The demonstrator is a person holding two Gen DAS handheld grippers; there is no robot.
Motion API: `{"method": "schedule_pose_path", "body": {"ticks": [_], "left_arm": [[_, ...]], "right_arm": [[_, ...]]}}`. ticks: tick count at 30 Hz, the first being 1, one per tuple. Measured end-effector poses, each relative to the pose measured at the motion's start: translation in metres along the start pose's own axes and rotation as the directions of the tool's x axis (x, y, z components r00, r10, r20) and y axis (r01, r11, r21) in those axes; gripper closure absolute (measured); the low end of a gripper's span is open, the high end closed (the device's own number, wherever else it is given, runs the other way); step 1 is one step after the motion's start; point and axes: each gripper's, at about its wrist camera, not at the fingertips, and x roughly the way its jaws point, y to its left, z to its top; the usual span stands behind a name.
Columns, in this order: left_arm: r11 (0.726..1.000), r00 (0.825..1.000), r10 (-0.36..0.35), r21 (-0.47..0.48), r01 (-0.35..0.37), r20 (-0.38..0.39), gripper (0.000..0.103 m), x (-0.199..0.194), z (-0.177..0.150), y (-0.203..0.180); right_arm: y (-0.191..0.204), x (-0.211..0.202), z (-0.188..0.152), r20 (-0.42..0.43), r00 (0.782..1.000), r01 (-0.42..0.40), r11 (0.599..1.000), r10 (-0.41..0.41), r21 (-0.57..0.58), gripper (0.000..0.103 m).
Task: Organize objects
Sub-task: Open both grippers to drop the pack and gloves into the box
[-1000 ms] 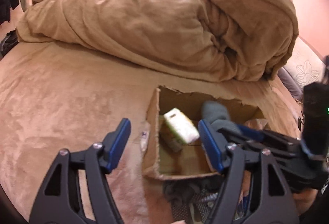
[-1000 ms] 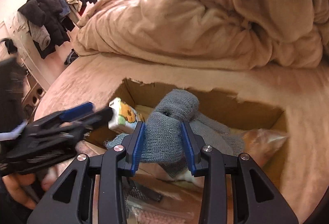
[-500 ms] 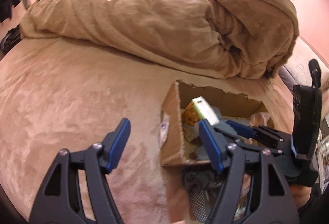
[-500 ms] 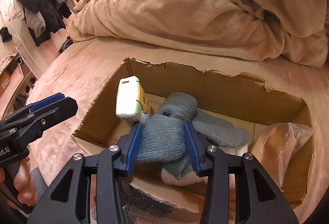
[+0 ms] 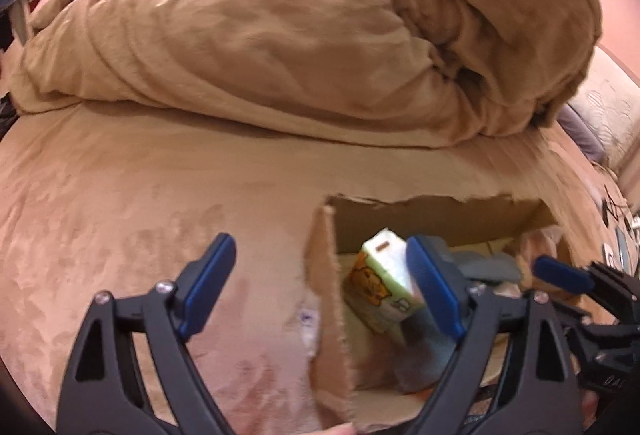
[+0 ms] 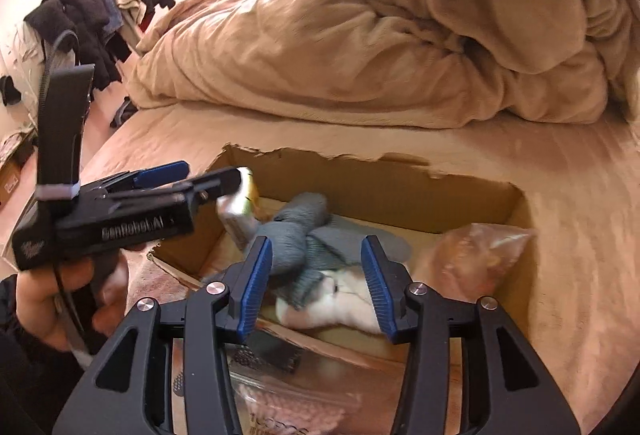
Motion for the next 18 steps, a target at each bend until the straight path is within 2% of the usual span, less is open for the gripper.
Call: {"method": "schedule_pose_path", "body": {"ticks": [3, 6, 12, 18], "left_arm": [[1.0, 1.0, -0.004, -0.028, 0.004, -0.025, 0.014, -0.007, -0.008, 0.009], [0.999, 0.999, 0.026, -0.042, -0.028, -0.041, 0.014, -0.018, -0.02, 0.013], [0.999, 0.992, 0.022, -0.042, -0.028, -0.123, 0.015, -0.026, -0.05, 0.009], [0.999, 0.997, 0.017, -0.044, -0.02, -0.072, 0.015, -0.061, -0.056, 0.0]], "right_arm": [[-0.004, -0.007, 0.001, 0.015, 1.0, -0.007, 1.0, 0.006, 0.011, 0.054], [-0.002, -0.013, 0.001, 0.027, 0.999, -0.017, 1.0, 0.016, 0.01, 0.054], [0.008, -0.034, -0.006, 0.054, 0.998, -0.016, 1.0, 0.016, -0.005, 0.054], [0.009, -0.066, -0.017, 0.08, 0.997, 0.011, 1.0, -0.011, -0.001, 0.054]]}}
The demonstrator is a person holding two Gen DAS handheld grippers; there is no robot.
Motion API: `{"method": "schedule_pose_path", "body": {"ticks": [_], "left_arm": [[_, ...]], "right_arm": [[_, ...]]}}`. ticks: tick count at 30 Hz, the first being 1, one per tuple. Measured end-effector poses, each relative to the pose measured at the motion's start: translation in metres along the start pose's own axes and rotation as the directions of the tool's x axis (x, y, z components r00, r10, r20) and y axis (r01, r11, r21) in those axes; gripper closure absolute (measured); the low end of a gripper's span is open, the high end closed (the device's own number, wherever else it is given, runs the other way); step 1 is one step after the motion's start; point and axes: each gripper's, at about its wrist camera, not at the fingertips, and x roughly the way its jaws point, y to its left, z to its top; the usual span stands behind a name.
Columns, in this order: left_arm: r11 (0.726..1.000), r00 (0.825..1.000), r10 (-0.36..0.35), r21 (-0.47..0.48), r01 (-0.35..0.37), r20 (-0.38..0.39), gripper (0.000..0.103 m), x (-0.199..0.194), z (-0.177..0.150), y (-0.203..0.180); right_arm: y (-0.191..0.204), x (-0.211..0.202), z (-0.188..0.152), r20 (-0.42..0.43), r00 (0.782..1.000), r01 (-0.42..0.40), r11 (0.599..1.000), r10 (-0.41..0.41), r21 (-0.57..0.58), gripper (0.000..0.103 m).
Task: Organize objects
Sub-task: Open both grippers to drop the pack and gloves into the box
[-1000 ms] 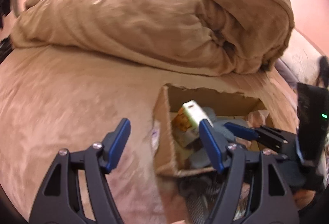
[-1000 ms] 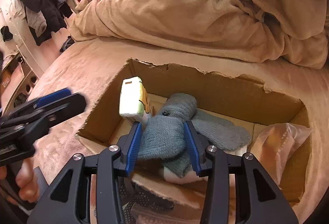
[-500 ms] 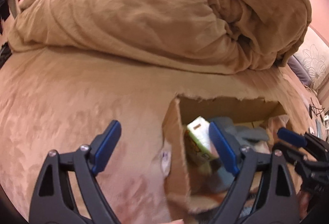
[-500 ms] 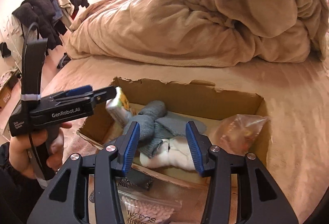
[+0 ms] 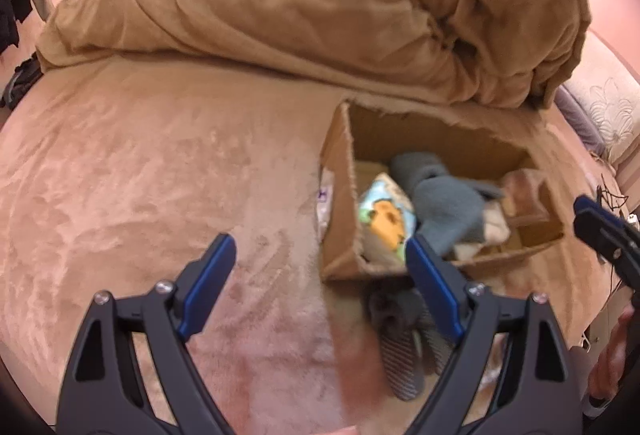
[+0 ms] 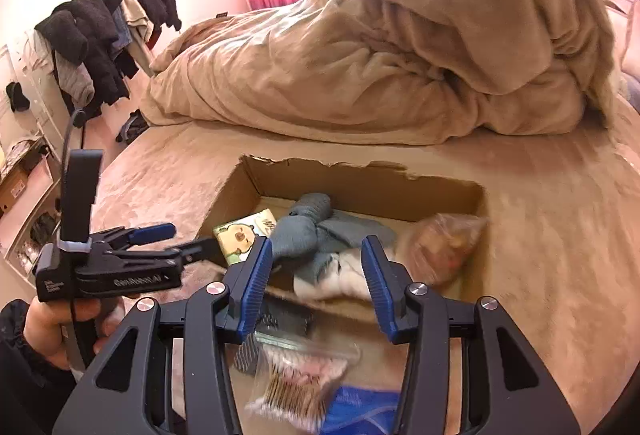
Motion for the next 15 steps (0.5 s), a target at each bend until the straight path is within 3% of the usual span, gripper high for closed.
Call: {"method": "schedule_pose_path", "body": {"ticks": [7, 11, 15], "left_arm": [[0.997, 0.994, -0.075, 0.018, 0.073, 0.076, 0.015, -0.048, -0.012, -0.018], [0.991, 0.984, -0.131, 0.045, 0.126, 0.125, 0.015, -0.073, -0.024, -0.032], [0.989, 0.981, -0.135, 0.08, 0.125, 0.137, 0.015, -0.084, -0.039, -0.045]], "right_arm": [[0.002, -0.032, -0.012, 0.021, 0.998, 0.054, 0.999, -0.054, -0.006, 0.053], [0.004, -0.052, -0.021, 0.052, 0.997, 0.055, 0.998, -0.055, 0.001, 0.035], [0.001, -0.068, -0.032, 0.067, 0.994, 0.089, 0.996, -0.09, 0.009, 0.035]]}}
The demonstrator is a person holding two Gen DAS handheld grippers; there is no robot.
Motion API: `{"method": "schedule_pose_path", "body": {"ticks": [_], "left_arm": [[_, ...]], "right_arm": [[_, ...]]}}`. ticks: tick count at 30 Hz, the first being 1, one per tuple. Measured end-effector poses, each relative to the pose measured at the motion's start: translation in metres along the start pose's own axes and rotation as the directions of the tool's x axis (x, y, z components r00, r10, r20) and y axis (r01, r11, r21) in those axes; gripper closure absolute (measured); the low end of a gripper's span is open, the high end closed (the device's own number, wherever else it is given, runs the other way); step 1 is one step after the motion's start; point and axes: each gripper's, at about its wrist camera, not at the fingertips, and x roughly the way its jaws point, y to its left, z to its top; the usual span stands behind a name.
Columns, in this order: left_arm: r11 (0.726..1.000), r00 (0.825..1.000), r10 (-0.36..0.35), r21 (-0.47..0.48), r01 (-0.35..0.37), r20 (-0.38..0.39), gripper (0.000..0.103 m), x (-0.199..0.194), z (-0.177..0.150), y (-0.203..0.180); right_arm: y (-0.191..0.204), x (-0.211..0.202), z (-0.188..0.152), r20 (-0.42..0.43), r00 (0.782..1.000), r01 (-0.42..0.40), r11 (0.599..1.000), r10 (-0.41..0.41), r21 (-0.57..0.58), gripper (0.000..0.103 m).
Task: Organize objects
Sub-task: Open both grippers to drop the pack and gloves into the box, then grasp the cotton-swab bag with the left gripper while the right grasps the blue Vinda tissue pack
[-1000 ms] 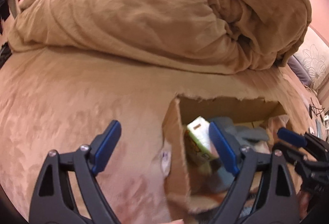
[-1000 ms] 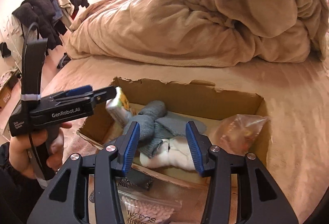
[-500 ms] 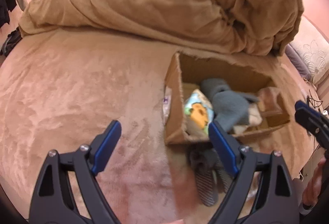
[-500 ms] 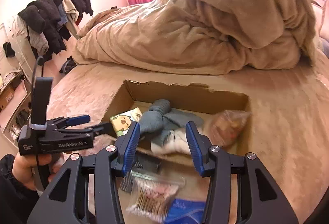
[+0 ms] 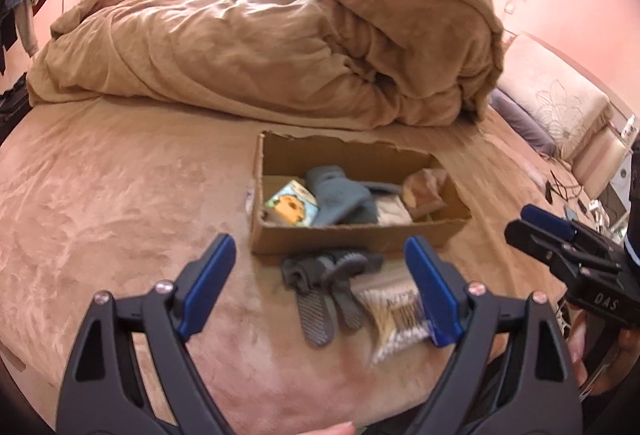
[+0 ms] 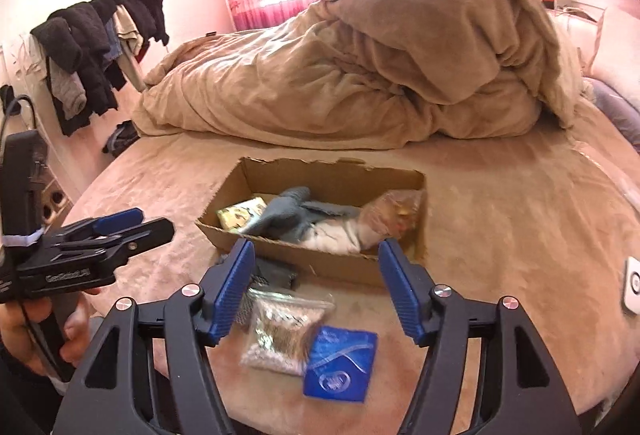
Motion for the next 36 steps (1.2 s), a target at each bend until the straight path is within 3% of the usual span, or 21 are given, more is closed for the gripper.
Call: {"method": "schedule_pose_path", "body": {"ticks": [8, 24, 34, 36], "left_arm": [[1.0, 0.999, -0.016, 0.011, 0.016, -0.038, 0.015, 0.003, -0.031, -0.011], [0.999, 0.99, -0.049, 0.009, 0.051, -0.129, 0.015, 0.038, -0.08, -0.026], [0.997, 0.982, -0.072, 0.002, 0.074, -0.172, 0.015, 0.059, -0.086, -0.036], [0.997, 0.982, -0.082, -0.007, 0.082, -0.173, 0.015, 0.062, -0.085, -0.039]], "right_arm": [[-0.01, -0.005, -0.035, -0.043, 0.999, 0.019, 1.0, -0.019, 0.016, 0.035], [-0.016, 0.038, -0.09, -0.158, 0.987, 0.023, 0.999, -0.018, 0.032, 0.035], [-0.023, 0.064, -0.104, -0.205, 0.979, -0.003, 0.999, 0.014, 0.054, 0.035], [-0.024, 0.066, -0.105, -0.206, 0.978, -0.001, 0.999, 0.011, 0.05, 0.039]]}}
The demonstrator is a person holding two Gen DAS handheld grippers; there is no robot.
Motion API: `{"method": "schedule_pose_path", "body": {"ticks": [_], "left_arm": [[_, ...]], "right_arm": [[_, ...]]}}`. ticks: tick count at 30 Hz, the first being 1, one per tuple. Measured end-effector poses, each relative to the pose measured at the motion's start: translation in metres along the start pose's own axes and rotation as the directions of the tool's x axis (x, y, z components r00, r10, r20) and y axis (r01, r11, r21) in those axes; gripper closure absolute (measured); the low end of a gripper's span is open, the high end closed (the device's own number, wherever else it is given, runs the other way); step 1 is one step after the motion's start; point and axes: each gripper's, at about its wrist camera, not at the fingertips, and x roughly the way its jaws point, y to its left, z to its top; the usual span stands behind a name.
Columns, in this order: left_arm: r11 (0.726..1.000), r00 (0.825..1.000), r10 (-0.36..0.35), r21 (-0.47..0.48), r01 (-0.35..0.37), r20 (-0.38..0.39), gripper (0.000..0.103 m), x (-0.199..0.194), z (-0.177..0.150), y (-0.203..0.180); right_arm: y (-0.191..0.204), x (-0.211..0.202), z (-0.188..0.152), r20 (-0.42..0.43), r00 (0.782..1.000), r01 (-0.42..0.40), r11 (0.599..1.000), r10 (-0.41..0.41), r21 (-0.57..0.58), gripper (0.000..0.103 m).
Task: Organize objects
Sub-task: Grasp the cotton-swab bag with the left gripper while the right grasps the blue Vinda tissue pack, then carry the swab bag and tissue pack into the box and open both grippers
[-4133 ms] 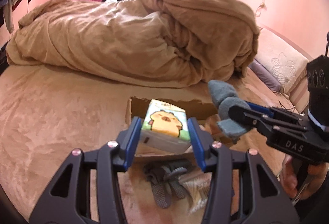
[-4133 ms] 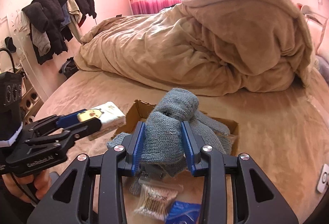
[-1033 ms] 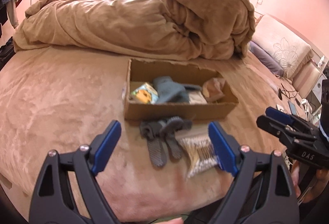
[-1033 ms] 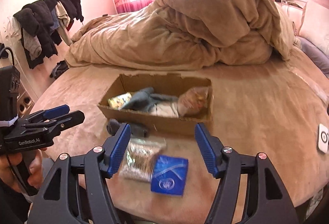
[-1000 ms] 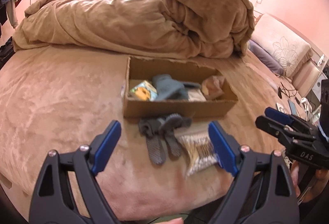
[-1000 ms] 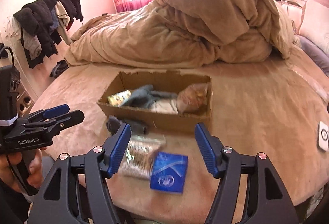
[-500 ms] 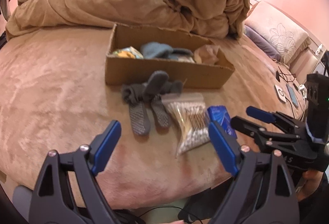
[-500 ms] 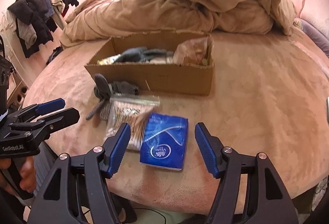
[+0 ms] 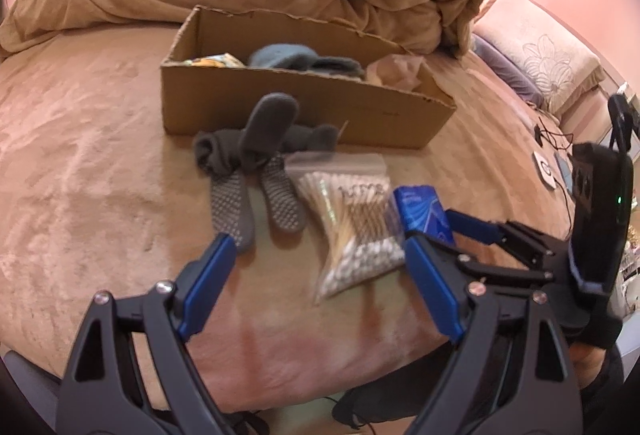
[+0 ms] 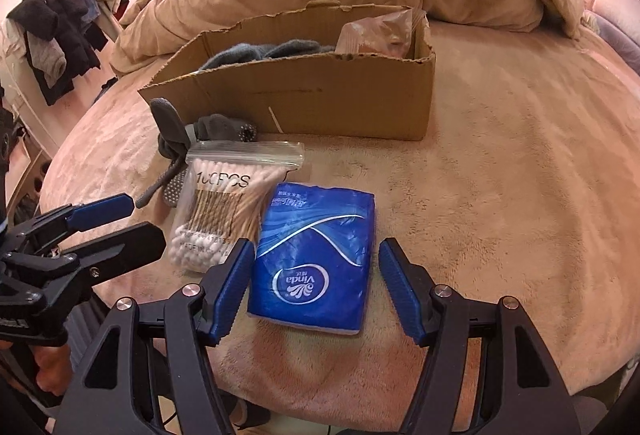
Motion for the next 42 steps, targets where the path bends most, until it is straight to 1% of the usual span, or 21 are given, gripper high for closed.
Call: {"method": "schedule_pose_path", "body": {"ticks": [1, 6, 7, 9, 11, 12, 13, 14, 16, 20, 23, 27, 33, 38, 42], "left_arm": [[1.0, 1.0, 0.0, 0.001, 0.0, -0.002, 0.015, 0.002, 0.001, -0.003], [1.0, 1.0, -0.012, 0.028, 0.012, -0.022, 0.017, 0.016, 0.0, -0.019], [1.0, 1.0, -0.016, 0.026, 0.017, -0.027, 0.017, 0.02, 0.002, -0.021], [0.999, 0.999, -0.002, 0.034, 0.004, -0.035, 0.018, 0.026, 0.004, -0.025], [0.999, 0.999, 0.001, 0.038, 0.001, -0.048, 0.03, 0.034, 0.005, -0.029], [0.999, 0.998, -0.001, 0.039, 0.003, -0.056, 0.031, 0.037, 0.005, -0.03], [0.999, 0.998, 0.0, 0.041, 0.003, -0.062, 0.035, 0.042, 0.006, -0.031], [0.999, 0.998, 0.006, 0.044, -0.003, -0.07, 0.041, 0.046, 0.005, -0.032], [0.999, 0.996, 0.021, 0.045, -0.017, -0.082, 0.044, 0.052, 0.005, -0.031], [0.998, 0.997, 0.032, 0.056, -0.028, -0.073, 0.053, 0.054, 0.007, -0.032], [0.998, 0.997, 0.031, 0.051, -0.028, -0.072, 0.056, 0.053, 0.009, -0.031], [0.998, 0.998, 0.024, 0.056, -0.021, -0.058, 0.057, 0.041, 0.011, -0.032], [0.998, 1.0, -0.002, 0.061, 0.003, -0.01, 0.057, 0.005, 0.019, -0.037], [0.997, 0.999, -0.009, 0.071, 0.006, 0.046, 0.057, -0.033, 0.035, -0.033], [0.998, 0.997, -0.004, 0.062, -0.001, 0.082, 0.057, -0.052, 0.048, -0.029]], "right_arm": [[-0.001, 0.0, 0.0, 0.001, 1.0, -0.004, 1.0, 0.004, 0.0, 0.045], [-0.009, -0.003, -0.002, 0.006, 1.0, -0.019, 1.0, 0.019, 0.0, 0.049], [-0.011, -0.005, -0.002, 0.008, 1.0, -0.015, 1.0, 0.015, 0.0, 0.052], [-0.015, -0.008, -0.001, 0.015, 1.0, -0.004, 1.0, 0.004, 0.008, 0.052], [-0.022, -0.014, 0.0, 0.025, 1.0, -0.003, 1.0, 0.003, 0.018, 0.052], [-0.025, -0.018, 0.0, 0.033, 0.999, 0.003, 1.0, -0.004, 0.02, 0.052], [-0.028, -0.021, -0.001, 0.038, 0.999, 0.006, 1.0, -0.007, 0.022, 0.052], [-0.03, -0.024, -0.001, 0.044, 0.999, 0.008, 1.0, -0.009, 0.024, 0.052], [-0.036, -0.03, -0.001, 0.055, 0.998, 0.013, 0.999, -0.015, 0.029, 0.052], [-0.045, -0.036, -0.001, 0.061, 0.998, 0.017, 0.999, -0.02, 0.05, 0.052], [-0.047, -0.041, 0.001, 0.069, 0.997, 0.019, 0.998, -0.023, 0.053, 0.052], [-0.045, -0.046, 0.006, 0.081, 0.996, 0.022, 0.999, -0.026, 0.05, 0.052], [-0.034, -0.063, 0.014, 0.109, 0.994, 0.022, 0.999, -0.025, 0.029, 0.052], [-0.022, -0.081, 0.03, 0.144, 0.989, 0.023, 1.0, -0.025, 0.017, 0.052], [-0.013, -0.09, 0.044, 0.162, 0.986, 0.027, 1.0, -0.028, 0.007, 0.052]]}}
